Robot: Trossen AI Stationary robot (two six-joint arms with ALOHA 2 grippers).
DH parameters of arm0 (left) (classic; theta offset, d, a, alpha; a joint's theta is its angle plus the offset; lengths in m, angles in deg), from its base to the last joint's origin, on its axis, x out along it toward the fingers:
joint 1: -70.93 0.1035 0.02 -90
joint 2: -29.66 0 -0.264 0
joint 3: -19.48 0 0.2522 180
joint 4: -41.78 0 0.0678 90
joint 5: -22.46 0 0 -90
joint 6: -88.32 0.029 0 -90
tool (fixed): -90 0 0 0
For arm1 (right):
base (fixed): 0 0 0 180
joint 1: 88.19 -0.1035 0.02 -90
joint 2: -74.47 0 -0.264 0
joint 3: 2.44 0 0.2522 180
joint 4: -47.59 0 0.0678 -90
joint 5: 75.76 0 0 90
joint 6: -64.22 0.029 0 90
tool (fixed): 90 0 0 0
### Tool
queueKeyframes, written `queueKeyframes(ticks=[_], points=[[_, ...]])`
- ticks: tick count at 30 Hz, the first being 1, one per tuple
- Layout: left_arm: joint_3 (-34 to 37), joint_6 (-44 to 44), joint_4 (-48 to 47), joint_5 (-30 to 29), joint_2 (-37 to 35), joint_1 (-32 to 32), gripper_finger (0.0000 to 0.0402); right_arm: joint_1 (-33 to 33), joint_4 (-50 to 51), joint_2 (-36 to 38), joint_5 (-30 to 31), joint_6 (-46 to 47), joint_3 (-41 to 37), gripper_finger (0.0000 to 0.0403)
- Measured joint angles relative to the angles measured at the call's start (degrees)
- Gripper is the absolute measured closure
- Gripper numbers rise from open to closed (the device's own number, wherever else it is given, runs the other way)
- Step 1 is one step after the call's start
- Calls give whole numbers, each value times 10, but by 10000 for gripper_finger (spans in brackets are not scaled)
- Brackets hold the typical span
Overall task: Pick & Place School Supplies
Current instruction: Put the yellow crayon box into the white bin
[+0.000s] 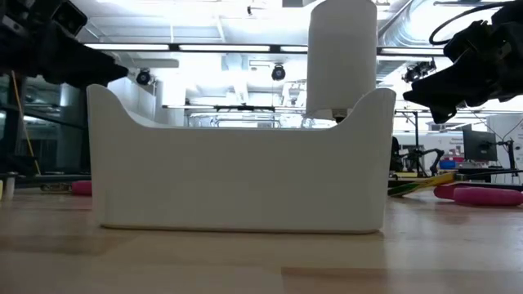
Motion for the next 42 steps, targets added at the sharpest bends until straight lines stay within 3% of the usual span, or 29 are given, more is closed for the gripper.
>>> queueKeyframes(ticks=[13, 22, 26, 34, 42], points=[[-108, -11, -15, 1, 189, -16, 258, 0, 0, 0, 0, 0, 0, 282], [-163, -29, -17, 19, 295, -98, 258, 0, 0, 0, 0, 0, 0, 282], [-204, -29, -40, 2, 329, -142, 258, 0, 0, 0, 0, 0, 0, 282], [-297, -29, -125, -91, 400, -236, 258, 0, 0, 0, 0, 0, 0, 282], [-351, -42, -139, -104, 491, -296, 258, 0, 0, 0, 0, 0, 0, 282]])
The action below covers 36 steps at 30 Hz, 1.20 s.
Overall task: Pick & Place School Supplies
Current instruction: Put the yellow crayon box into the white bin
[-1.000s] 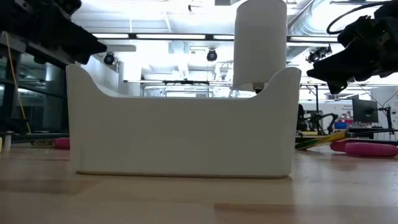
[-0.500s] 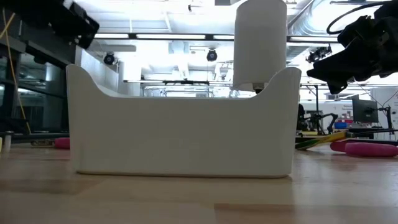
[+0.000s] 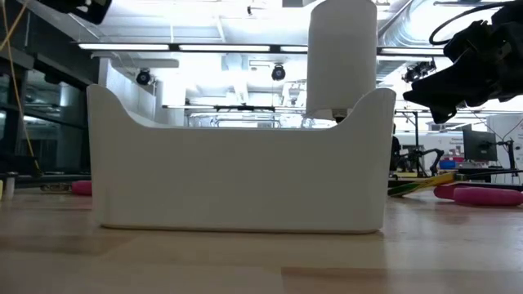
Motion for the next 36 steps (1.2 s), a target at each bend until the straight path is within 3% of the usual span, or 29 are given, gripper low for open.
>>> queueKeyframes(ticks=[11, 20, 32, 36], points=[[-49, -23, -5, -25, 82, -58, 258, 0, 0, 0, 0, 0, 0, 282], [-83, -53, -39, -25, 128, -68, 258, 0, 0, 0, 0, 0, 0, 282], [-93, -61, -40, -5, 185, -70, 258, 0, 0, 0, 0, 0, 0, 282], [-117, -68, -51, 29, 221, -62, 258, 0, 0, 0, 0, 0, 0, 282]])
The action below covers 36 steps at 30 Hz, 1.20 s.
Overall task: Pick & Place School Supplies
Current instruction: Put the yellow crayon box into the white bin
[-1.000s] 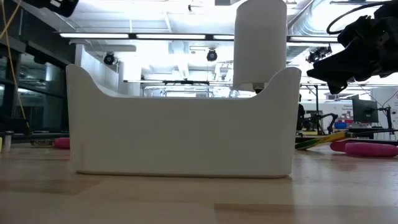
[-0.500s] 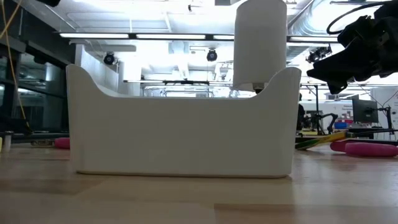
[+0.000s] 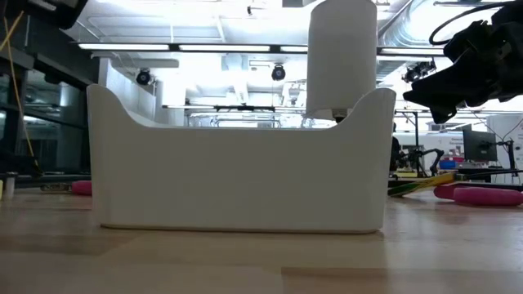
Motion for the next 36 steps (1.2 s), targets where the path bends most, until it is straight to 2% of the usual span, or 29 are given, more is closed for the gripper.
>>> queueKeyframes(ticks=[6, 16, 26, 36], points=[[-63, -8, -60, 27, 58, 0, 258, 0, 0, 0, 0, 0, 0, 282], [-158, -21, -150, 30, 131, -10, 258, 0, 0, 0, 0, 0, 0, 282], [-177, -21, -158, 57, 181, 5, 258, 0, 0, 0, 0, 0, 0, 282], [-177, -13, -143, 67, 190, 26, 258, 0, 0, 0, 0, 0, 0, 282]])
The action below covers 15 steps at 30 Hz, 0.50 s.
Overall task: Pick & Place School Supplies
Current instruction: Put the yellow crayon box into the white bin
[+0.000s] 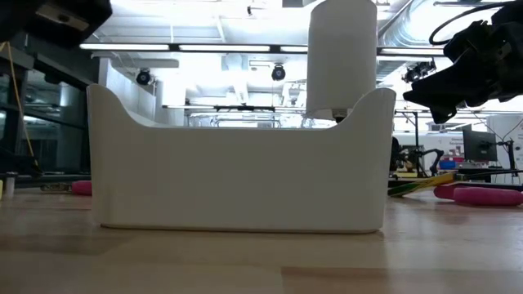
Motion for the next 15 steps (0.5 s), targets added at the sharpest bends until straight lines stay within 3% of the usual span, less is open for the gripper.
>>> queueKeyframes(ticks=[15], points=[[-1, 39, 44, 17, 25, 1, 258, 0, -4, 0, 0, 0, 0, 282]])
